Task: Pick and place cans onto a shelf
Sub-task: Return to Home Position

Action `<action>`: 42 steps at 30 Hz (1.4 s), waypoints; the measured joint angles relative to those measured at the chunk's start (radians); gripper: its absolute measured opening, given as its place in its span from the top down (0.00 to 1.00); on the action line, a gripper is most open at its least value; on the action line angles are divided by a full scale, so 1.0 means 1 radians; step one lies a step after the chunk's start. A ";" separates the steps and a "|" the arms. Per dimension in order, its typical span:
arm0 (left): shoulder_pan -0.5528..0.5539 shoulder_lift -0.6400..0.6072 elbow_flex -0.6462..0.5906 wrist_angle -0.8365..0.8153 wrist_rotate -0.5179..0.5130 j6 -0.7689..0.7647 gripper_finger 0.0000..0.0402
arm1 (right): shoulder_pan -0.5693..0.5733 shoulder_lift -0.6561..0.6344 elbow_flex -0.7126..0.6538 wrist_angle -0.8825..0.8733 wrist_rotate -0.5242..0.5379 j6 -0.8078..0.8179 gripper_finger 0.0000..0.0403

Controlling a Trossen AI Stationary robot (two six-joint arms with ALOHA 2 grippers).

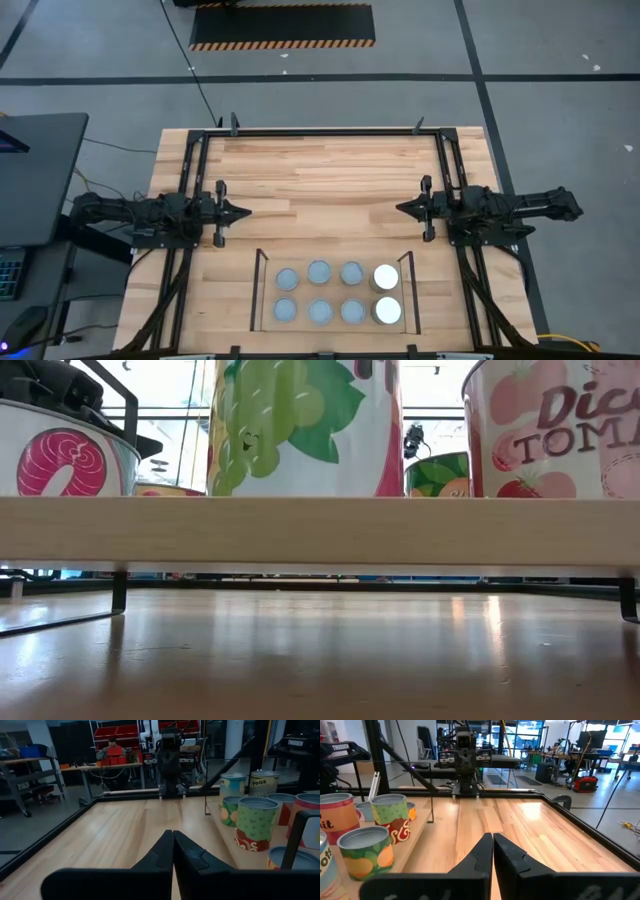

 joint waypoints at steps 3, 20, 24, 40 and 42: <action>0.000 0.000 0.000 0.005 -0.001 0.000 0.97 | 0.000 0.000 0.000 0.000 0.000 -0.001 0.95; 0.000 0.000 0.000 0.018 0.000 0.000 0.97 | 0.000 0.000 0.000 0.000 0.000 -0.002 0.94; 0.000 0.000 0.000 0.018 0.000 0.000 0.97 | 0.000 0.000 0.000 0.000 0.000 -0.002 0.94; 0.000 0.000 0.000 0.019 0.000 0.000 0.97 | 0.000 0.000 0.000 0.000 0.000 -0.001 0.94; 0.000 0.000 0.000 0.019 0.000 0.000 0.97 | 0.000 0.000 0.000 0.000 0.000 -0.001 0.94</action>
